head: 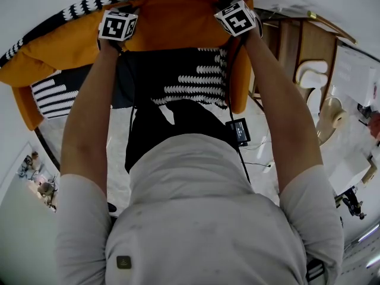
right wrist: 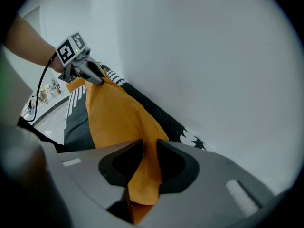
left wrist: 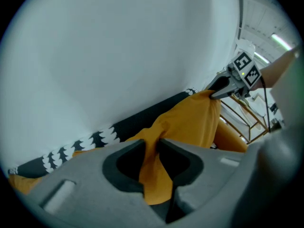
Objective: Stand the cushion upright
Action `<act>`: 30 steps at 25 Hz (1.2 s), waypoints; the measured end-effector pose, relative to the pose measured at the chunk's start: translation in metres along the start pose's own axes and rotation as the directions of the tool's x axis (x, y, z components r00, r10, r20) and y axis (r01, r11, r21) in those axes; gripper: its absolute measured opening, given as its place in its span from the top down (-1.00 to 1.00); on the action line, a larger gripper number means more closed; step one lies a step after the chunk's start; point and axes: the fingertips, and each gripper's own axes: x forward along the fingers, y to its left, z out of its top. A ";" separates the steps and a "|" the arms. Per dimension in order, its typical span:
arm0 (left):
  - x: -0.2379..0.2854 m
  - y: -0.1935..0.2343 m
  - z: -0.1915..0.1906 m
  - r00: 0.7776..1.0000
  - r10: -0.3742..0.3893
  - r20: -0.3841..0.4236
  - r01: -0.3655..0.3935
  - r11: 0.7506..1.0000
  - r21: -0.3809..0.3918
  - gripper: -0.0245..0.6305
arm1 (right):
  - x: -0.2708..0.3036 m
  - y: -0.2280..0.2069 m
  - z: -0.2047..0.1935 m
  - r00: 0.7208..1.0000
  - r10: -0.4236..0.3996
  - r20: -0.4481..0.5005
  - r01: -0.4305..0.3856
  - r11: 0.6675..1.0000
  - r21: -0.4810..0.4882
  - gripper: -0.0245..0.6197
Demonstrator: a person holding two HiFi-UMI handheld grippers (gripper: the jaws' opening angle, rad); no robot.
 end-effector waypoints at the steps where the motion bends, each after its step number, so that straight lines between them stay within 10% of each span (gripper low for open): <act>1: -0.003 0.003 0.002 1.000 0.025 0.015 -0.026 1.000 0.014 0.60 | -0.003 0.000 0.003 1.000 -0.008 0.021 0.008 1.000 0.004 0.54; 19: -0.161 -0.069 0.049 0.908 0.032 0.418 -0.030 0.999 -0.012 0.47 | -0.165 0.088 0.057 0.895 -0.113 0.431 0.075 0.992 0.103 0.58; 30: -0.332 -0.107 -0.001 0.821 -0.047 0.569 0.017 0.998 0.058 0.92 | -0.293 0.220 0.086 0.805 -0.136 0.578 0.067 0.988 0.138 0.89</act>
